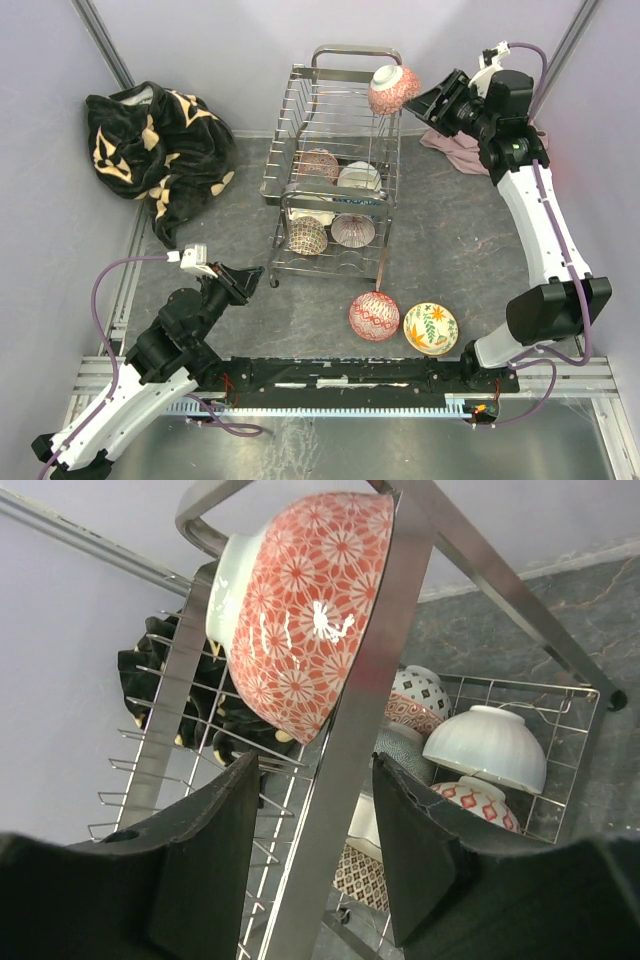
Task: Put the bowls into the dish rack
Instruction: Turn the bowl upside down on the dish rack.
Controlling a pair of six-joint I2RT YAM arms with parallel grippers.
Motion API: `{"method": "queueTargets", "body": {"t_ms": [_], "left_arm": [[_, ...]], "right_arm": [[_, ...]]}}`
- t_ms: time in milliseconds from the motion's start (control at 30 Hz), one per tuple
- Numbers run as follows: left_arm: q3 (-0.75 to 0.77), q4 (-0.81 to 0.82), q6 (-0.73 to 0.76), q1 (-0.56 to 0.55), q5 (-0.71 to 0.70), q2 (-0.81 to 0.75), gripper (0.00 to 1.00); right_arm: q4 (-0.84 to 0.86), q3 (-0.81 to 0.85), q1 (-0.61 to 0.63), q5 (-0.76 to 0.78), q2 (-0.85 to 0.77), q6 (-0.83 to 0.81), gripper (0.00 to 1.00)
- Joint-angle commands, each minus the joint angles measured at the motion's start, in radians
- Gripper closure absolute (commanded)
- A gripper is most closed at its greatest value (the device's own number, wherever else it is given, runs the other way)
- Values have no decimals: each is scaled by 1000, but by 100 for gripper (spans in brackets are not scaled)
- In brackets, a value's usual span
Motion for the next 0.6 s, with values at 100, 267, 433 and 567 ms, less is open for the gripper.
{"method": "queueTargets", "body": {"t_ms": [100, 267, 433, 567], "left_arm": [[14, 23, -23, -1, 1, -2, 74], [20, 21, -19, -3, 0, 4, 74], [25, 22, -19, -2, -3, 9, 74], [28, 25, -18, -2, -2, 16, 74]], "right_arm": [[3, 63, -7, 56, -13, -38, 43], [71, 46, -9, 90, -16, -26, 43], [22, 166, -9, 56, 80, -26, 43], [45, 218, -8, 23, 135, -8, 42]]}}
